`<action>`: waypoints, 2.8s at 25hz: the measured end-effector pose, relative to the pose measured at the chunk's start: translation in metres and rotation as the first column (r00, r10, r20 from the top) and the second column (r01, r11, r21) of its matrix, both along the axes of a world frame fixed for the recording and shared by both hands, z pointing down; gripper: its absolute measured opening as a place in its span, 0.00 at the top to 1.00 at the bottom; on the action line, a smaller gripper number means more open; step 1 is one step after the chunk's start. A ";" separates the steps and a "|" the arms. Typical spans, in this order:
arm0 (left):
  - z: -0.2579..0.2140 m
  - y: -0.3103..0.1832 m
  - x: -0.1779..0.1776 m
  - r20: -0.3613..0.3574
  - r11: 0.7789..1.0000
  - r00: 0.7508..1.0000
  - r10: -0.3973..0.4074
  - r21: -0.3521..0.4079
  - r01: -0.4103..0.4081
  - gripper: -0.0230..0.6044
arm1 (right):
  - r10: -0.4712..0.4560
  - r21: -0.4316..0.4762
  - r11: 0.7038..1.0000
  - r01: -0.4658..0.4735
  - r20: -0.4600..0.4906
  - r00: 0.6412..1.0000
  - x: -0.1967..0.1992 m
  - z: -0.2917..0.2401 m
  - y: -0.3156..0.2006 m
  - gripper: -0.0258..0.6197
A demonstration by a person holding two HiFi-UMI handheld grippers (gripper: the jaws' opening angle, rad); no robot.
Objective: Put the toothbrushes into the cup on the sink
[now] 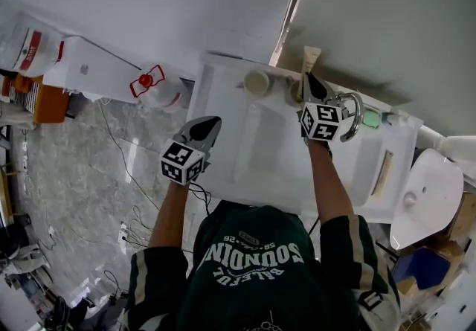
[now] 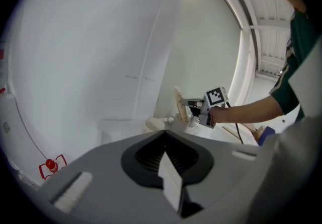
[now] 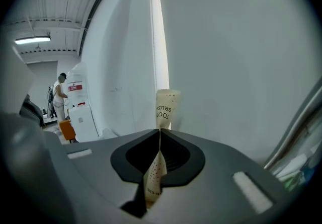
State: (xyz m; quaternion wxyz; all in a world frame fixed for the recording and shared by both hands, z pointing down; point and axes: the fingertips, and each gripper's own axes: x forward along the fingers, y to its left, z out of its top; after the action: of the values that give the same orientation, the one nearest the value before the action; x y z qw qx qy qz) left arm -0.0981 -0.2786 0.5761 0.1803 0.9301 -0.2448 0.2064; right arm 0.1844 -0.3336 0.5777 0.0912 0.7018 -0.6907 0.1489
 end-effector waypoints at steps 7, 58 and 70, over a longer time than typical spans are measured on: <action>0.000 0.002 0.008 -0.015 1.000 1.000 0.025 0.000 -0.025 0.88 | 0.012 -0.075 0.997 -0.012 -0.001 1.000 -0.007 0.025 0.027 0.95; -0.054 0.105 0.175 -0.118 0.955 0.949 0.293 0.091 -0.283 0.88 | 0.010 0.198 0.980 -0.025 0.077 0.997 0.046 -0.127 0.235 0.96; -0.040 0.141 0.243 -0.079 0.938 0.936 0.344 0.067 -0.340 0.88 | 0.211 0.074 0.973 -0.217 0.079 0.974 0.173 -0.063 0.319 0.96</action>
State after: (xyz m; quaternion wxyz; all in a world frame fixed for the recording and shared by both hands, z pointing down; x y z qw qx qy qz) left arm 0.1452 -0.1376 0.5360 0.1282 0.9711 -0.0763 0.1862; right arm 0.3577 -0.0141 0.5142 0.0214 0.7696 -0.6194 0.1539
